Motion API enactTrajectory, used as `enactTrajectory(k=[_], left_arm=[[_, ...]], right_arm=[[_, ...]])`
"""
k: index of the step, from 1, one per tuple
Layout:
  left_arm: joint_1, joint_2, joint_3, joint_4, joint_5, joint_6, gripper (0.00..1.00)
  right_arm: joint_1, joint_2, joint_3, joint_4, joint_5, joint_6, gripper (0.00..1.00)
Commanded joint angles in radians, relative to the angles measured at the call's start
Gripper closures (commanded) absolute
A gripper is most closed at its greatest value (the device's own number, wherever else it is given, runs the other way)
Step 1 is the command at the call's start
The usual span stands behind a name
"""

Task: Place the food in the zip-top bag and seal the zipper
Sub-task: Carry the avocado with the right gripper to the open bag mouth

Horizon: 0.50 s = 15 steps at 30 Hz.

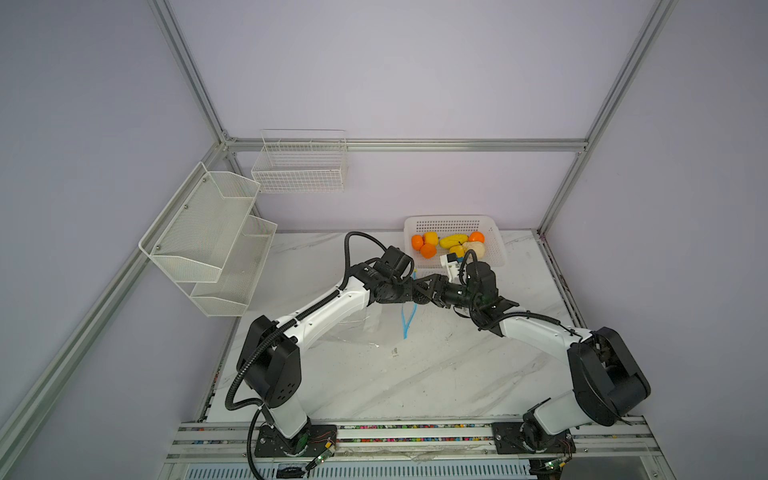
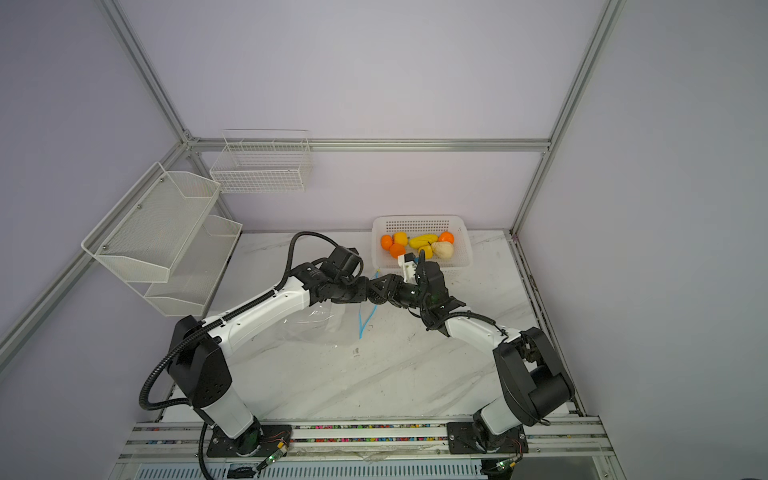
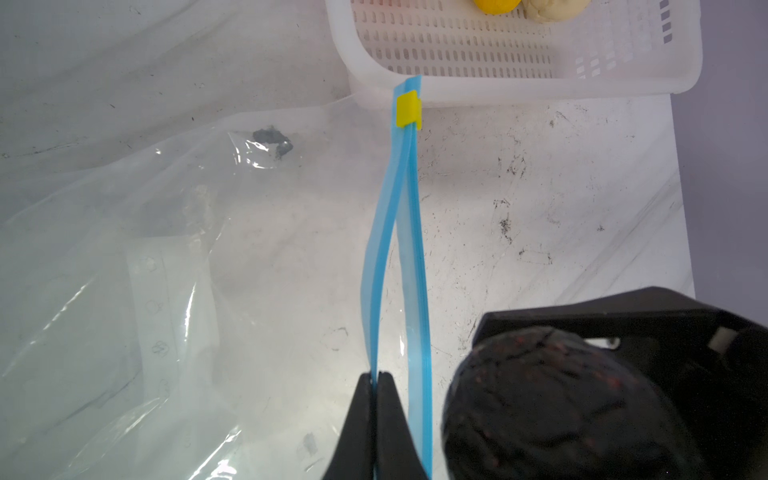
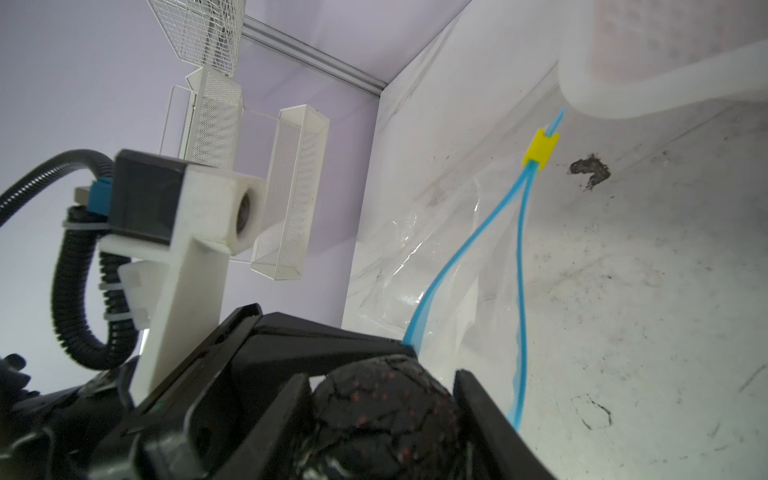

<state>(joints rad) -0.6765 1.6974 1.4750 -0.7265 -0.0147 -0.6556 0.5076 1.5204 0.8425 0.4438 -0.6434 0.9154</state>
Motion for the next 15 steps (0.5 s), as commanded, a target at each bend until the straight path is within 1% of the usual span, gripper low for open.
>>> enactTrajectory(k=[1, 15], left_arm=[[0.003, -0.050, 0.048, 0.021, 0.001, -0.016, 1.00], [0.003, -0.070, 0.033, 0.026, -0.005, -0.021, 1.00]], right_arm=[[0.008, 0.019, -0.009, 0.073, 0.008, 0.034, 0.59], [0.008, 0.069, -0.025, 0.051, 0.019, -0.011, 0.60]])
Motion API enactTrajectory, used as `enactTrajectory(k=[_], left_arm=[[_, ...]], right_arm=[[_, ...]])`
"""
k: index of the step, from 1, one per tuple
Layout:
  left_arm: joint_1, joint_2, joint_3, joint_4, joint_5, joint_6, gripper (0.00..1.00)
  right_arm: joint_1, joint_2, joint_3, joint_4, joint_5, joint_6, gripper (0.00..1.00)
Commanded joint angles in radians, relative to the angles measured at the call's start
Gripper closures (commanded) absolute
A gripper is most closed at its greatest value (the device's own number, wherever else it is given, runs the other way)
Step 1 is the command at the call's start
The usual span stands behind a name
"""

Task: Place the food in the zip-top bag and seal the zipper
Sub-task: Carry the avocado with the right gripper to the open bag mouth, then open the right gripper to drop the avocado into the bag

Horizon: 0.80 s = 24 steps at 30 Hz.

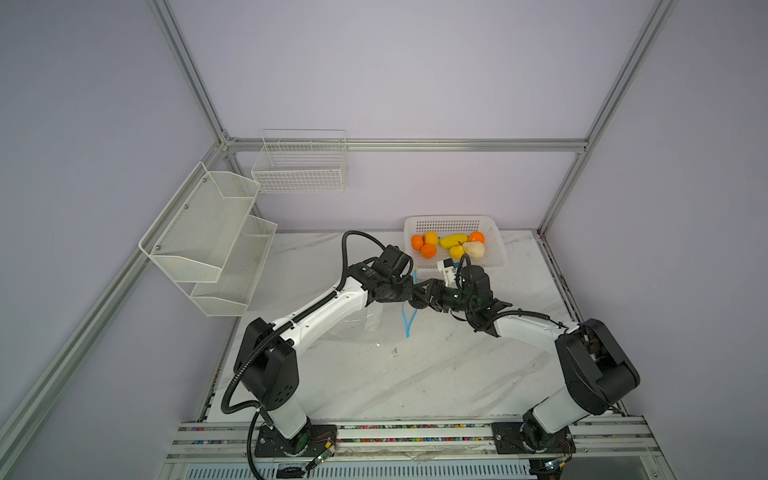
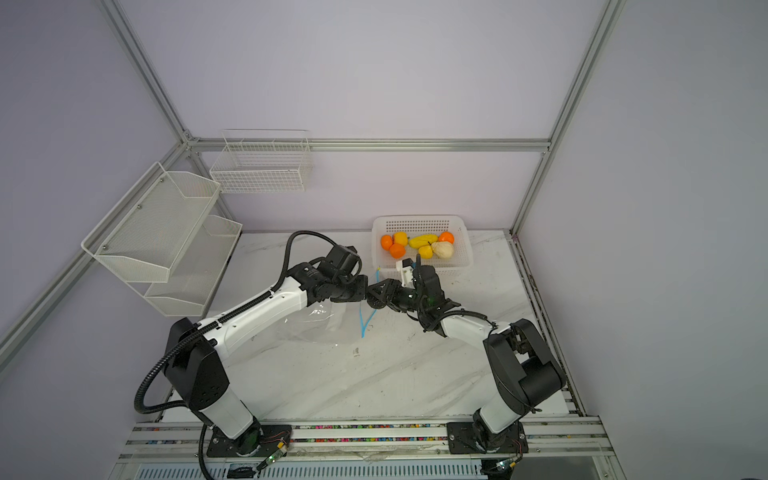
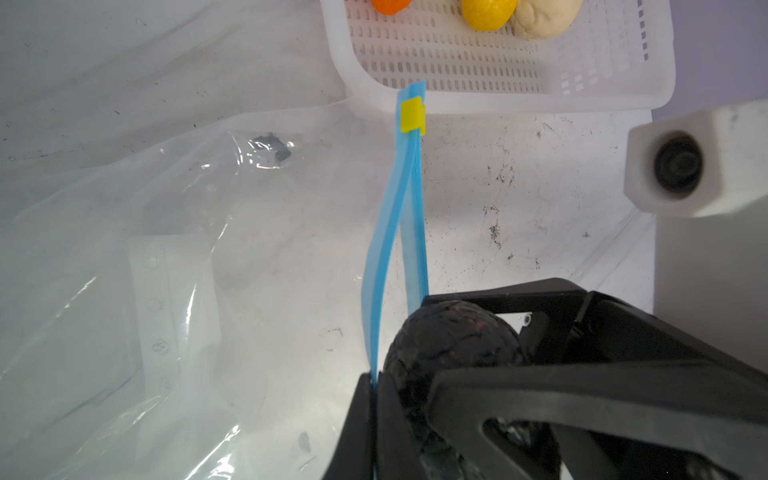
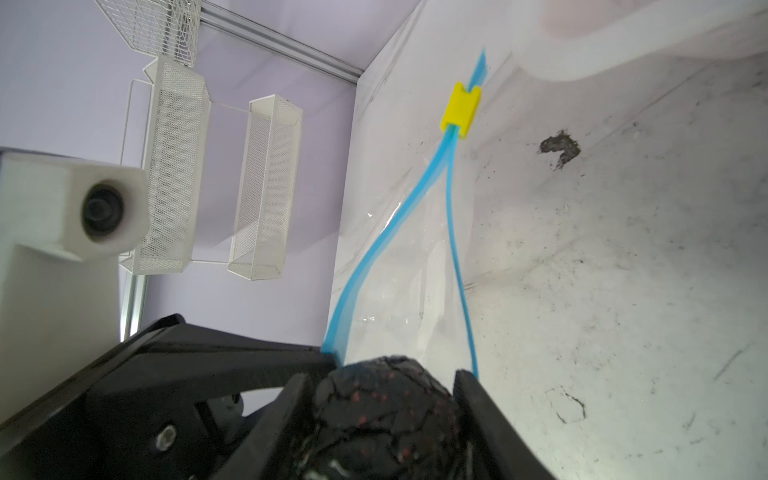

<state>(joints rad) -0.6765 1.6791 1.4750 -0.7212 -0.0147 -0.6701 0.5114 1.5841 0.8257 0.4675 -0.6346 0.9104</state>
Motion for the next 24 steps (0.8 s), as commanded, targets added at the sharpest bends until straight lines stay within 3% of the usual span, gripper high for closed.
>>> enactTrajectory(k=[1, 24], left_arm=[[0.003, -0.052, 0.033, 0.020, -0.004, -0.007, 1.00], [-0.009, -0.062, 0.025, 0.036, 0.031, -0.025, 1.00]], right_arm=[[0.006, 0.007, -0.008, 0.025, 0.010, -0.008, 0.60], [0.018, 0.068, 0.081, -0.079, 0.024, -0.074, 0.58]])
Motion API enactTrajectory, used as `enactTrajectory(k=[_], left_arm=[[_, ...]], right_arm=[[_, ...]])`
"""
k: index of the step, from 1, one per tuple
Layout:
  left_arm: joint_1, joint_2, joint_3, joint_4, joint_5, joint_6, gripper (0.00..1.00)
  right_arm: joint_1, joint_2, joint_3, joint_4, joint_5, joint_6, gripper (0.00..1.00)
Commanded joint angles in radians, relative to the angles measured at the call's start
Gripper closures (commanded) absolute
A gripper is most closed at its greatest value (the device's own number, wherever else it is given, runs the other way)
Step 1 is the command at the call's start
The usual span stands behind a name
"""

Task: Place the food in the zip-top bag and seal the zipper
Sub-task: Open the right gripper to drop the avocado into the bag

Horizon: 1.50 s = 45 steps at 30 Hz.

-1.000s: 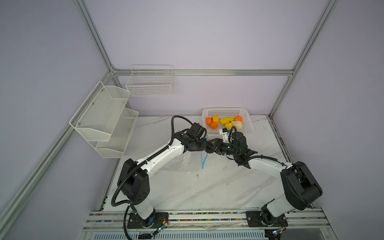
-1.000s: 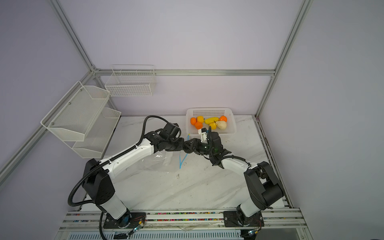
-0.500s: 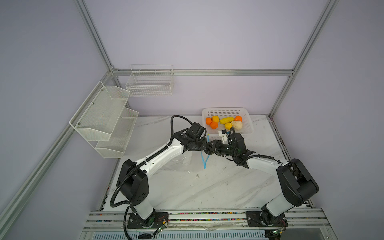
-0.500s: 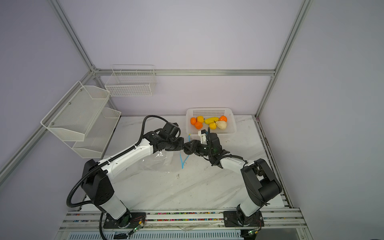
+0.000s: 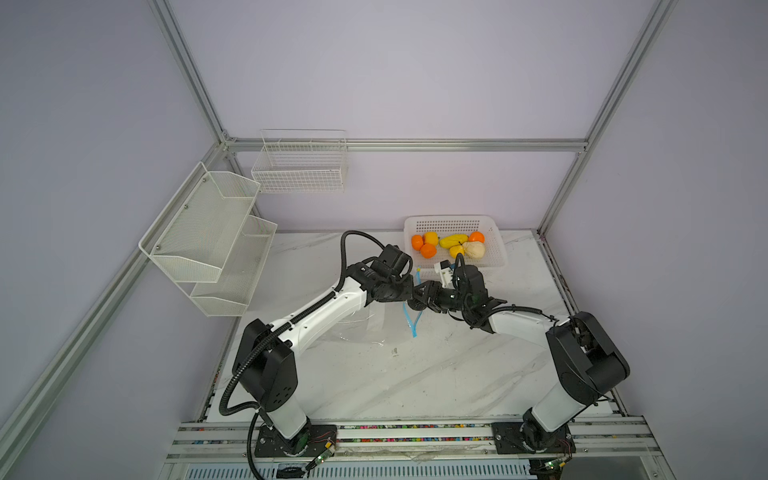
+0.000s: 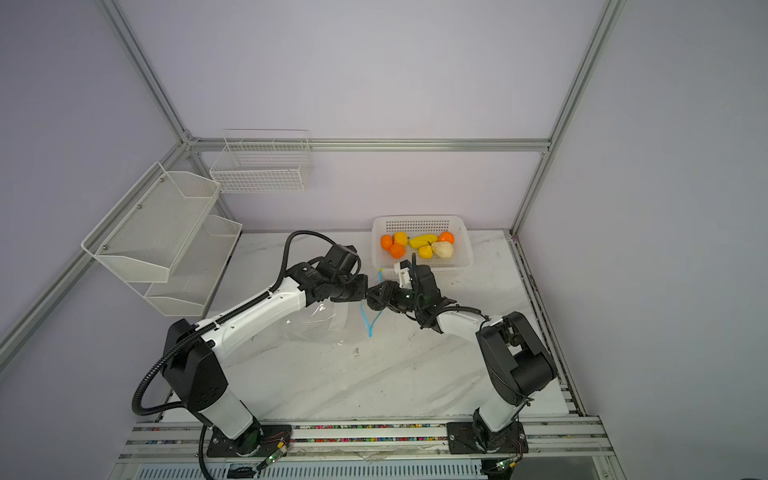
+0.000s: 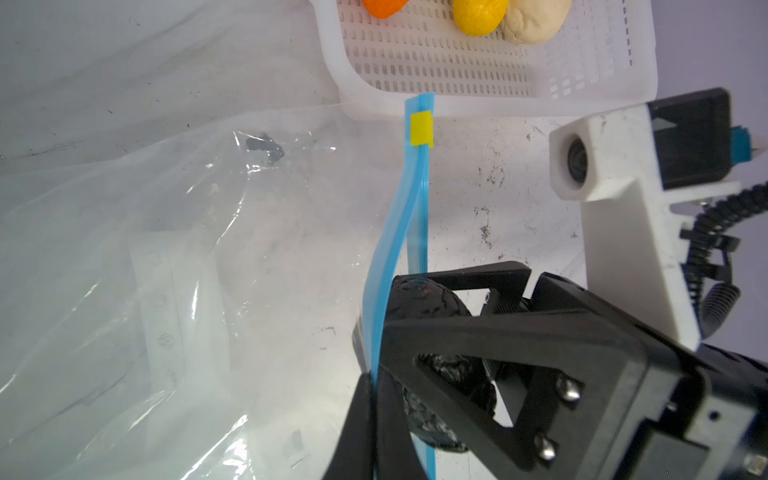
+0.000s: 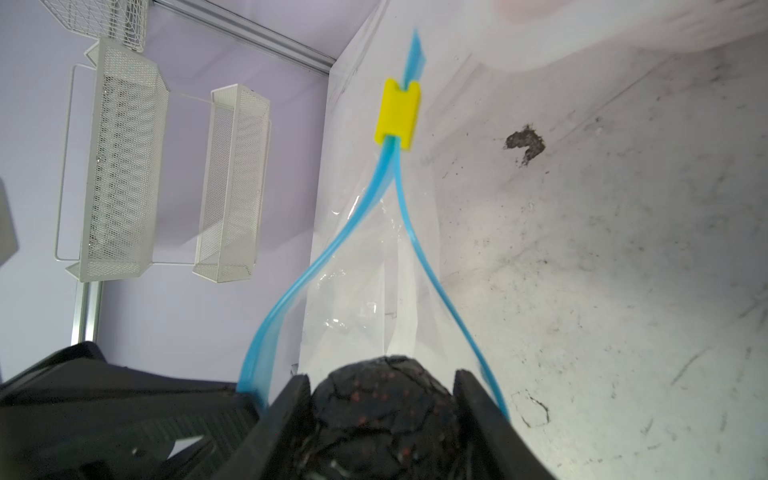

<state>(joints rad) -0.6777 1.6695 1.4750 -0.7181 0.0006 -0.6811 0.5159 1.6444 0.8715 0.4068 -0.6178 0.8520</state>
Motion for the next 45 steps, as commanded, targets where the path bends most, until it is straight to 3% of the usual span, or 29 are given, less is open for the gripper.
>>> enactTrajectory(k=[1, 15, 28, 45], left_arm=[[-0.008, -0.053, 0.024, 0.034, 0.018, -0.015, 1.00], [-0.009, -0.053, 0.018, 0.040, 0.022, -0.012, 1.00], [-0.010, -0.060, 0.007, 0.045, 0.019, -0.014, 1.00], [-0.010, -0.062, -0.010, 0.049, 0.008, -0.018, 1.00]], right_arm=[[0.016, 0.011, 0.038, -0.024, 0.007, -0.020, 0.57], [0.030, 0.034, 0.085, -0.094, 0.021, -0.056, 0.46], [0.033, 0.026, 0.093, -0.114, 0.028, -0.067, 0.28], [0.034, -0.054, 0.095, -0.197, 0.080, -0.118, 0.29]])
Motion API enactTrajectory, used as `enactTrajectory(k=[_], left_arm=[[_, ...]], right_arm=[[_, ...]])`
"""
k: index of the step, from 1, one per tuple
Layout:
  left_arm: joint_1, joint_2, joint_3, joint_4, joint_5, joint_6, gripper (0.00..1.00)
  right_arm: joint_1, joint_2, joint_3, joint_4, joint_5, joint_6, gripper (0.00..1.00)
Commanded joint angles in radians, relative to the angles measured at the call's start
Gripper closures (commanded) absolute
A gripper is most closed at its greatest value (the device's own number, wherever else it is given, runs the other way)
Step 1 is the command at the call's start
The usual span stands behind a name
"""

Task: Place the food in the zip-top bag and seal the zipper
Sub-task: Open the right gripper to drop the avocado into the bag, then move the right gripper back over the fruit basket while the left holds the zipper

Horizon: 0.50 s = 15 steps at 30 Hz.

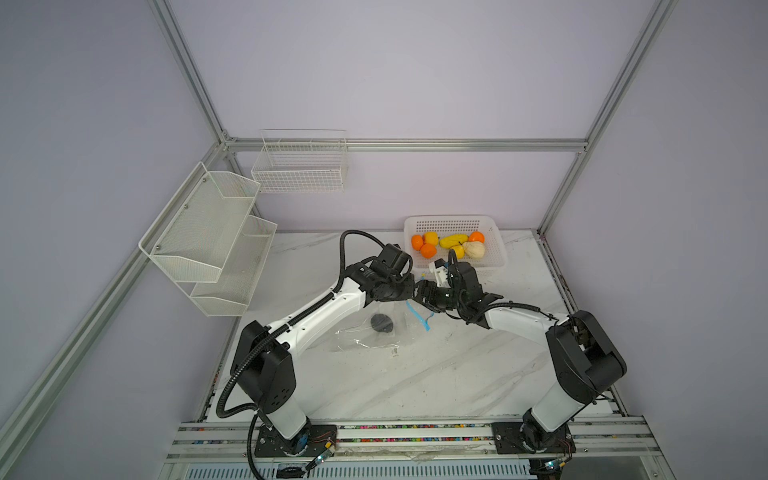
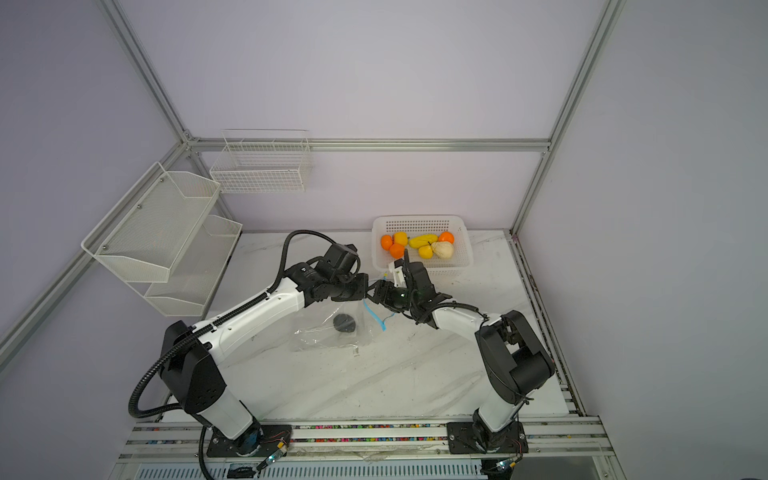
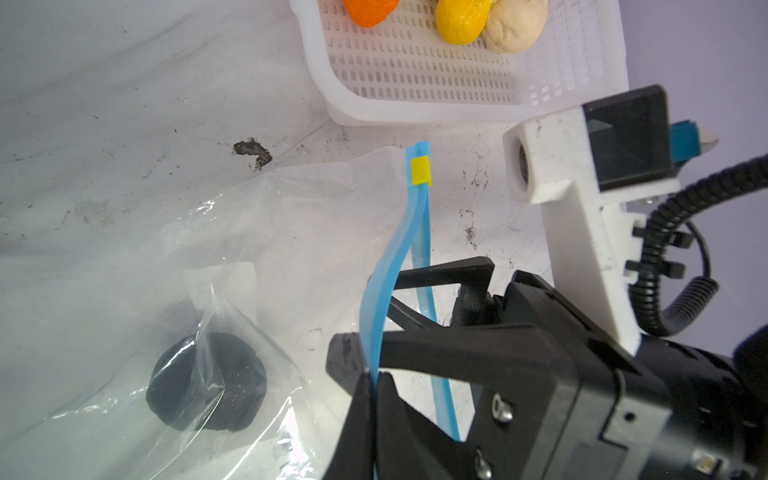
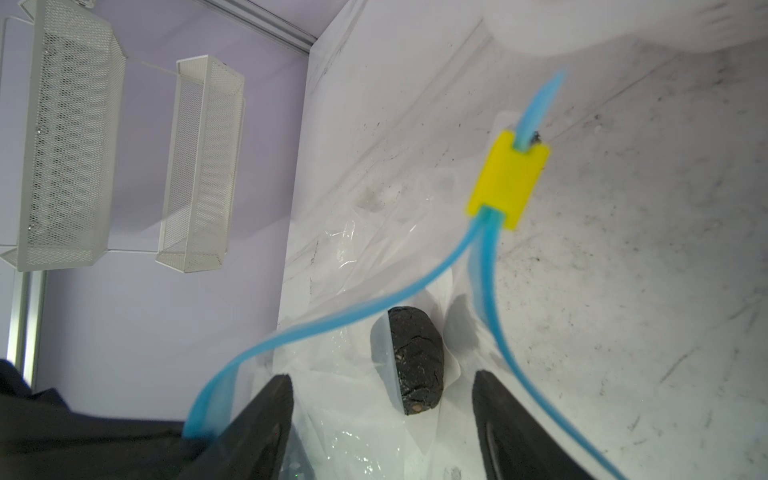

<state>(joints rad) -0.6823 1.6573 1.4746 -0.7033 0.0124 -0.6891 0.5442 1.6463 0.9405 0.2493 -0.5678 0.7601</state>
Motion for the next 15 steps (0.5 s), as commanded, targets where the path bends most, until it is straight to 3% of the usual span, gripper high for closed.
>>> enactTrajectory(k=[1, 9, 15], left_arm=[[-0.005, -0.050, -0.011, 0.034, -0.005, -0.009, 1.00], [-0.005, -0.044, -0.021, 0.044, -0.005, -0.012, 1.00], [-0.005, -0.049, -0.026, 0.045, -0.015, -0.007, 1.00]], right_arm=[[0.006, -0.063, 0.026, -0.044, 0.037, -0.026, 0.30], [0.005, -0.118, 0.089, -0.148, 0.096, -0.069, 0.31], [0.002, -0.177, 0.139, -0.278, 0.217, -0.129, 0.33]])
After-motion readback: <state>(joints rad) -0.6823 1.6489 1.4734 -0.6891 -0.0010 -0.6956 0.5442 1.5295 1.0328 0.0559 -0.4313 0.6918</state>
